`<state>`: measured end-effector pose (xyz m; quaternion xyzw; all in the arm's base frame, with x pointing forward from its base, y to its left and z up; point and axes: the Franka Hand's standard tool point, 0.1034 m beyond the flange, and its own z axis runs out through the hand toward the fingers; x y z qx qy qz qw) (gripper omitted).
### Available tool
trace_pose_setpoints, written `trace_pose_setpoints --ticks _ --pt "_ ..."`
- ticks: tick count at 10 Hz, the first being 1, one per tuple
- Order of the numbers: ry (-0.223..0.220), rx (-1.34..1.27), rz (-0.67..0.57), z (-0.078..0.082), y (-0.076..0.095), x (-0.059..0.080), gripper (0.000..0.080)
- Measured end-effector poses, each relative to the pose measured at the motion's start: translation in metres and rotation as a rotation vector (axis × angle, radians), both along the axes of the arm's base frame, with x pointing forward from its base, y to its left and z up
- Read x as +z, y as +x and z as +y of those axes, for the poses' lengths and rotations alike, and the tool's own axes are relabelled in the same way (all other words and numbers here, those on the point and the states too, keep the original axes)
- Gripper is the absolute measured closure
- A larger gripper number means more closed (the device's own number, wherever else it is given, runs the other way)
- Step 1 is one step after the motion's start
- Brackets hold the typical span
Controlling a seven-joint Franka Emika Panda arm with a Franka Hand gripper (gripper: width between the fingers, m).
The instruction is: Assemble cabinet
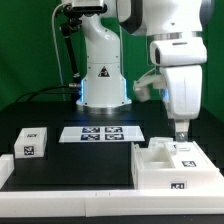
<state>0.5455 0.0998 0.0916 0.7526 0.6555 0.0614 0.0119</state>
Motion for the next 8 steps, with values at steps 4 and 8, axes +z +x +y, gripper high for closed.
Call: trace_pose_setpoints --ticks 4,8 --pt "-0.024 -0.042 -0.001 -0.003 -0.070 0.010 0.0002" --pt "0.003 -0.045 0.020 0.001 -0.110 -0.021 0.0002"
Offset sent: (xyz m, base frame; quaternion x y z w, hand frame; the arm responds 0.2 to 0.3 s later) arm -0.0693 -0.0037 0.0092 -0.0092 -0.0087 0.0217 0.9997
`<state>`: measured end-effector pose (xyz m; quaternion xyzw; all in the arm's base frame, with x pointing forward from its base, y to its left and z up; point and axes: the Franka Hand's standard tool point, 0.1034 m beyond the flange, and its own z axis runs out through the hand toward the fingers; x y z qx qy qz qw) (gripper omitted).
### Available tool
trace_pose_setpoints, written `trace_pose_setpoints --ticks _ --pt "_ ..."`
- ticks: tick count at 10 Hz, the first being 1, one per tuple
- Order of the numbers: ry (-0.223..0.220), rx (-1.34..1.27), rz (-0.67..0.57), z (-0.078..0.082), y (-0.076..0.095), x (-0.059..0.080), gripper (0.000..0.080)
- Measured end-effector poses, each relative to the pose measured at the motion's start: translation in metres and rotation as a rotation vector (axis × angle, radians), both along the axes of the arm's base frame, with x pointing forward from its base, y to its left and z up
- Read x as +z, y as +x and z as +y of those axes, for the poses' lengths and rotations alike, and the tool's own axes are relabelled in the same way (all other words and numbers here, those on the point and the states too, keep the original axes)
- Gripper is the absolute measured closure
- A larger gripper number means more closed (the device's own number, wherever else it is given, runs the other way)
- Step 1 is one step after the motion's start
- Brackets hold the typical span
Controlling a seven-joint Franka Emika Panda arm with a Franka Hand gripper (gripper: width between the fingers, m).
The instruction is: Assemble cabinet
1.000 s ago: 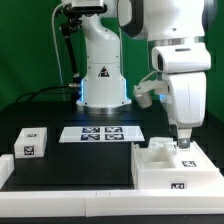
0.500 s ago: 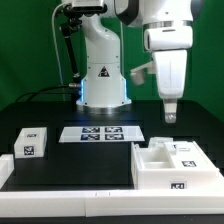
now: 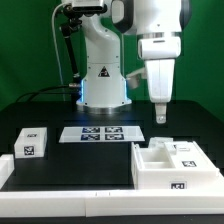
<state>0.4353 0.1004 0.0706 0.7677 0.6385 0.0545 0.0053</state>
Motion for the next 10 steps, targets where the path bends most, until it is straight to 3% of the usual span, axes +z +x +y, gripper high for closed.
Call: trace_pose_setpoints --ticks 7,10 --pt "0.029 -0.012 0.072 0.007 -0.024 -0.039 0.0002" --pt "0.037 -0.015 0.092 0.010 -0.025 -0.051 0.0002"
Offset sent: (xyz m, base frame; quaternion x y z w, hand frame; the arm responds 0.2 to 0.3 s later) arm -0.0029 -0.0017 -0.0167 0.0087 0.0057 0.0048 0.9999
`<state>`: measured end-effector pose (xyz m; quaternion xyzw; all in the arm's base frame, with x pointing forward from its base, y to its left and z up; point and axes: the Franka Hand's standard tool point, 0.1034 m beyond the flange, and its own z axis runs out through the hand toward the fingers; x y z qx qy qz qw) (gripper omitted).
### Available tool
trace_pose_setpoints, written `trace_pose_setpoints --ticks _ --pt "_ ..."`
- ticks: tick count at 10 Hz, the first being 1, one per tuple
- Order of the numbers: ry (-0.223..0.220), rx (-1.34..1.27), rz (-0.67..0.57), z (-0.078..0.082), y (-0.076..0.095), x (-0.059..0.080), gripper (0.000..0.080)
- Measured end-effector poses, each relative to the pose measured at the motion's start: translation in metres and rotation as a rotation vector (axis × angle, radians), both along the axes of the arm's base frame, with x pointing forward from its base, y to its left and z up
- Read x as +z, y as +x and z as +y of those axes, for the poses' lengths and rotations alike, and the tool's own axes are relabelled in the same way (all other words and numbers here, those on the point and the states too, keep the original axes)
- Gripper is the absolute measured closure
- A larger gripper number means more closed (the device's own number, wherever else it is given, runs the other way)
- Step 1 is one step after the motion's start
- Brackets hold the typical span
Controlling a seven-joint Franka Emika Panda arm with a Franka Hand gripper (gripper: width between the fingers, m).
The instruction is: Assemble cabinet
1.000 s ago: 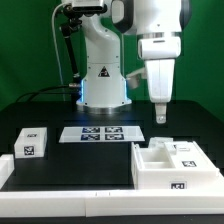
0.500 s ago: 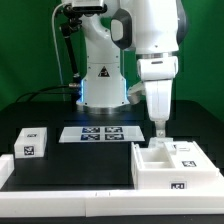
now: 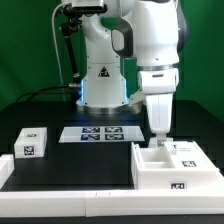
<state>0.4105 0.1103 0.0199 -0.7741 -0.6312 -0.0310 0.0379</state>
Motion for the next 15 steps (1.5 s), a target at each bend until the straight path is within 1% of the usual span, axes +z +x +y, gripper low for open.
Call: trace_pose_setpoints --ticks 2,3,4,5,6,7,8,9,10,14,15 --pt "0.006 -0.004 0.011 0.0014 0.0015 -0.0071 0.0002" --pt "0.007 -0.005 0.012 0.0019 0.0030 -0.0083 0.0002" --pt "0.008 -0.005 0.009 0.0021 0.0053 -0.0075 0.0126" --pt "0.008 -0.005 0.008 0.0021 0.0060 -0.0073 0.0126" --pt "0.008 -0.005 0.008 0.0021 0.0061 -0.0073 0.0263" --pt "0.008 -0.005 0.007 0.0020 0.0061 -0.0073 0.0418" --pt "0.008 -0.006 0.008 0.0013 0.0060 -0.0074 0.0418" --pt "0.007 -0.007 0.008 -0.0006 0.0059 -0.0077 0.0601" --pt "0.007 -0.008 0.005 -0.0025 0.0064 -0.0077 0.0732" --pt "0.006 -0.008 0.003 -0.0036 0.0070 -0.0068 0.0732" --pt "0.001 -0.008 -0.007 -0.0054 0.0099 -0.0006 0.0732"
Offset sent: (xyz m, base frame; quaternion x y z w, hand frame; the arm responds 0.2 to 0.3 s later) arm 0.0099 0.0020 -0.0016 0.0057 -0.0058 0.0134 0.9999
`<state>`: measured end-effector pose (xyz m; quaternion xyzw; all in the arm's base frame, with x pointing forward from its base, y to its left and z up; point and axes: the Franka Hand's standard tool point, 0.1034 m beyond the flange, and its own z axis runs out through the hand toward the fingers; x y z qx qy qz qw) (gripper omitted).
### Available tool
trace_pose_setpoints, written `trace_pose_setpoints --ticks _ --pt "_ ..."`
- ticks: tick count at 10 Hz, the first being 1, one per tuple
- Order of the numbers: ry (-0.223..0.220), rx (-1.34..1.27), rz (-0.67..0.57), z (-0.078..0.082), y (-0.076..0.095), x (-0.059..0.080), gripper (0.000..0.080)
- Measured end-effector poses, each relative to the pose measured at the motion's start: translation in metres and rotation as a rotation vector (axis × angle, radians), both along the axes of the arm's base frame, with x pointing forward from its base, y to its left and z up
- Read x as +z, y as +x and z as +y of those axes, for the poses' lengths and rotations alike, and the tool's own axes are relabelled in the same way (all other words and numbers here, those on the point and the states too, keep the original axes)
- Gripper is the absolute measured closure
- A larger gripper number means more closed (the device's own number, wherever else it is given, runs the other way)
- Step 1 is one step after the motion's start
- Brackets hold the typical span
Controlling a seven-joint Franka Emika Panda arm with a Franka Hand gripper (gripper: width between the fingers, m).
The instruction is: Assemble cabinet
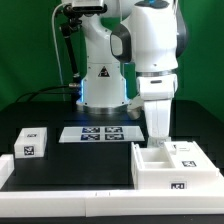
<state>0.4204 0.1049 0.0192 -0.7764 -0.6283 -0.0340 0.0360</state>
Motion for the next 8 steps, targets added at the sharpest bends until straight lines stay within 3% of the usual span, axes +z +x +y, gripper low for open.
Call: trace_pose_setpoints --ticks 5,8 --pt "-0.064 0.018 -0.001 -0.019 0.013 0.040 0.0731" --pt "-0.065 0.022 -0.001 -0.031 0.020 0.041 0.0731"
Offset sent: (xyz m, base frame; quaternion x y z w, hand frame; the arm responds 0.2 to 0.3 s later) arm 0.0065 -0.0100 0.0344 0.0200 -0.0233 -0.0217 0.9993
